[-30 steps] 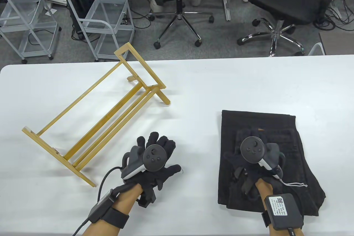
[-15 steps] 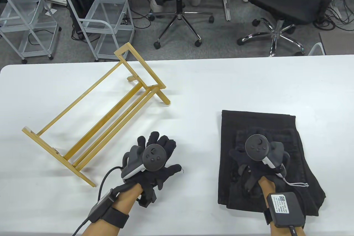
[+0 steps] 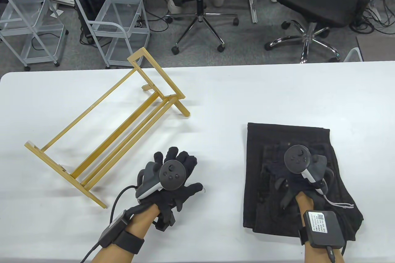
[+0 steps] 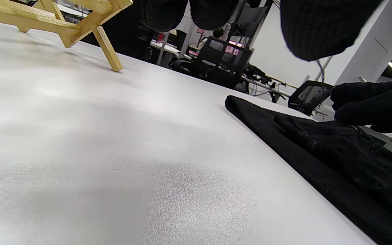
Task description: Hang trousers on book rack
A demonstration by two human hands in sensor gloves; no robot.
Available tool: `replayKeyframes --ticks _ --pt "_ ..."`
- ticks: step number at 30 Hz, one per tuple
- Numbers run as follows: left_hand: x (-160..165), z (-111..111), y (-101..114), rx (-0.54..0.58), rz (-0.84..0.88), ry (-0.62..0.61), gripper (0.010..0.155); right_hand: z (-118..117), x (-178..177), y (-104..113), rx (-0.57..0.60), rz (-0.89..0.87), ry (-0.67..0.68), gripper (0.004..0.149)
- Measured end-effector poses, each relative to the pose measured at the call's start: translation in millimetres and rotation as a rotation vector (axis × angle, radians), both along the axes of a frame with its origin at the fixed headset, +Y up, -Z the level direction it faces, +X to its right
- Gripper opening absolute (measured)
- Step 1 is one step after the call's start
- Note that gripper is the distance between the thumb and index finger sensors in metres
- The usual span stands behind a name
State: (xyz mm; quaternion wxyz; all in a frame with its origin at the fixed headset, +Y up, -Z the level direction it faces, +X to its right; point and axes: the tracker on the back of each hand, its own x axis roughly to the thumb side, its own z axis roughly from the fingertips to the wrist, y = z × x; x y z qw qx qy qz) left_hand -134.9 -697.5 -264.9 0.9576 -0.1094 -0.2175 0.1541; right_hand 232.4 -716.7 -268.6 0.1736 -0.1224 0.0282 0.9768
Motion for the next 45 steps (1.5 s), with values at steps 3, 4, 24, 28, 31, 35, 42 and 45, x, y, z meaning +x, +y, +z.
replayKeyframes --ticks 3,4,24,28,31,35,42,45 --pt "-1 -1 -2 -0.006 0.000 0.003 0.084 -2 5 -1 -0.010 -0.005 -0.022 0.101" --pt "-1 -2 -2 -0.013 -0.004 0.003 0.084 -2 7 -1 -0.020 -0.004 -0.031 0.102" --pt "-3 -3 -3 -0.039 0.019 -0.007 0.083 -1 36 -5 -0.057 -0.031 -0.181 0.104" --pt "-4 -3 -3 -0.038 0.028 -0.008 0.083 1 43 -8 -0.087 -0.055 -0.225 0.105" --pt "-3 -3 -3 -0.043 0.027 -0.012 0.083 3 47 -9 -0.094 -0.067 -0.244 0.106" --pt "-2 0 -3 -0.041 0.021 -0.020 0.082 7 50 -8 -0.072 -0.073 -0.263 0.106" --pt "-3 2 -3 -0.039 0.028 -0.017 0.082 11 56 -10 -0.078 -0.100 -0.290 0.107" --pt "-3 1 -3 -0.036 0.032 -0.011 0.082 11 57 -9 -0.073 -0.104 -0.299 0.107"
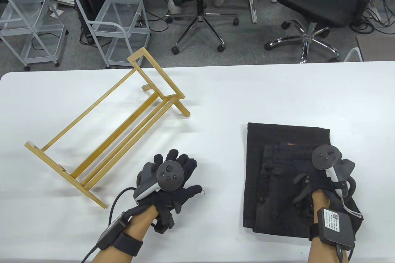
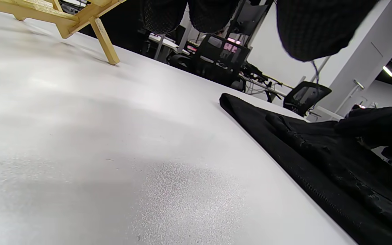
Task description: Hang trousers on book rack
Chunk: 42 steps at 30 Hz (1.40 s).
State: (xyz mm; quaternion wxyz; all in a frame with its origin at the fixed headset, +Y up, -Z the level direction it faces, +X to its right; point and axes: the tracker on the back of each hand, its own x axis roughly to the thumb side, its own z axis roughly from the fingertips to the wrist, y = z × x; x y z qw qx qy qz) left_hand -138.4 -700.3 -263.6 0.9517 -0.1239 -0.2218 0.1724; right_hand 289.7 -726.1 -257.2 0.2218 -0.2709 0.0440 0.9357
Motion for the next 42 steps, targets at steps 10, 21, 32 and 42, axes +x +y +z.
replayKeyframes --ticks 10,21,32,42 --pt "-1 -3 -2 -0.002 -0.013 0.010 0.082 2 5 1 -0.019 -0.006 -0.042 0.108" --pt "-1 -3 -1 -0.002 -0.013 0.013 0.082 6 17 -5 -0.060 -0.028 -0.107 0.109" --pt "0 -5 -3 -0.015 -0.025 0.012 0.082 7 27 -13 -0.121 -0.079 -0.158 0.109" --pt "-1 -6 -5 -0.026 -0.032 0.026 0.082 6 36 -13 -0.160 -0.083 -0.203 0.103"
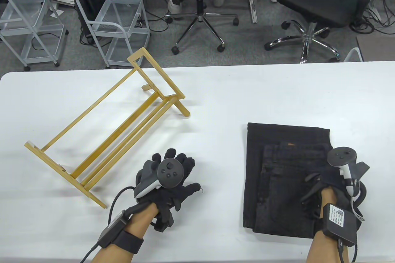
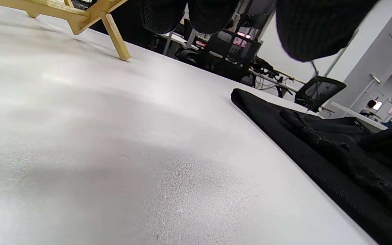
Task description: Hang trousers on book rack
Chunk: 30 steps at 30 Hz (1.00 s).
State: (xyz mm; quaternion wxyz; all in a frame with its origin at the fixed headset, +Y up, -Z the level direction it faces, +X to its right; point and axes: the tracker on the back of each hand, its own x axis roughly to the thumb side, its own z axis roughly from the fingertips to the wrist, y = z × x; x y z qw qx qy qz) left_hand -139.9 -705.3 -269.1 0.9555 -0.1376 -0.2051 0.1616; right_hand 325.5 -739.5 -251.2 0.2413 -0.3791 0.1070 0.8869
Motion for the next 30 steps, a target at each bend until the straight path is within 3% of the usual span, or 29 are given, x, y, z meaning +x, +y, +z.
replayKeyframes --ticks 4,16,22,30 --pt "1 0 0 -0.007 0.002 0.001 0.082 0 3 4 -0.003 0.055 -0.027 0.099" --pt "1 1 -3 -0.016 -0.024 0.000 0.082 6 12 3 0.009 -0.116 -0.114 0.092" --pt "3 0 -5 -0.017 -0.030 -0.005 0.082 10 15 5 0.078 -0.236 -0.090 0.064" --pt "1 2 -3 0.005 -0.028 0.014 0.083 7 -4 21 0.217 -0.045 0.027 0.056"
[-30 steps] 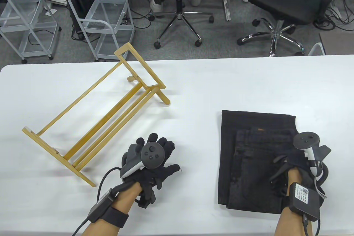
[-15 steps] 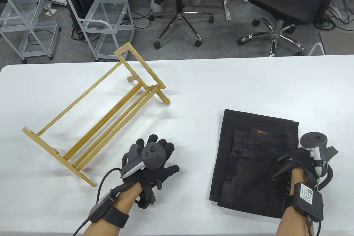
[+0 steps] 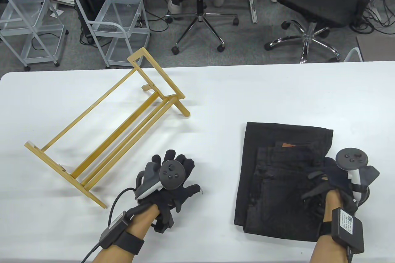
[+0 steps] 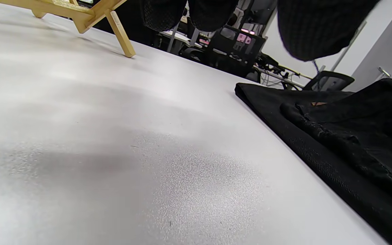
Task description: Hang trousers on book rack
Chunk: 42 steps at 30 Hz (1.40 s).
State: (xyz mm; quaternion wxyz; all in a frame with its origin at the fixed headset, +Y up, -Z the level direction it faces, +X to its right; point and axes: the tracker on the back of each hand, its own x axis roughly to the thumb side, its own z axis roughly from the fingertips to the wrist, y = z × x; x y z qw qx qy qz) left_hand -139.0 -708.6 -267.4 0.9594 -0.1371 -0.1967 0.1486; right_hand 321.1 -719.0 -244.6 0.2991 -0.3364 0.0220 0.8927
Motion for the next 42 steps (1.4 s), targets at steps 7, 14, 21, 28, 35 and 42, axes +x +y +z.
replayKeyframes --ticks 7,14,21,28,35,42 --pt "1 0 -1 -0.012 0.017 0.004 0.085 -1 -17 9 0.097 0.086 0.110 0.055" --pt "4 -1 -7 -0.050 0.017 -0.001 0.086 -3 -34 25 0.213 0.101 0.230 0.055" --pt "8 -5 -8 -0.068 0.054 0.004 0.088 -1 -56 44 0.331 0.129 0.356 0.054" --pt "6 -7 -9 -0.087 0.065 0.023 0.092 4 -85 63 0.482 0.184 0.454 0.055" --pt "-3 -10 -4 -0.095 0.132 0.072 0.102 14 -109 78 0.656 0.154 0.557 0.056" --pt "-16 -12 2 -0.129 0.280 0.096 0.116 24 -130 92 0.781 0.091 0.649 0.055"
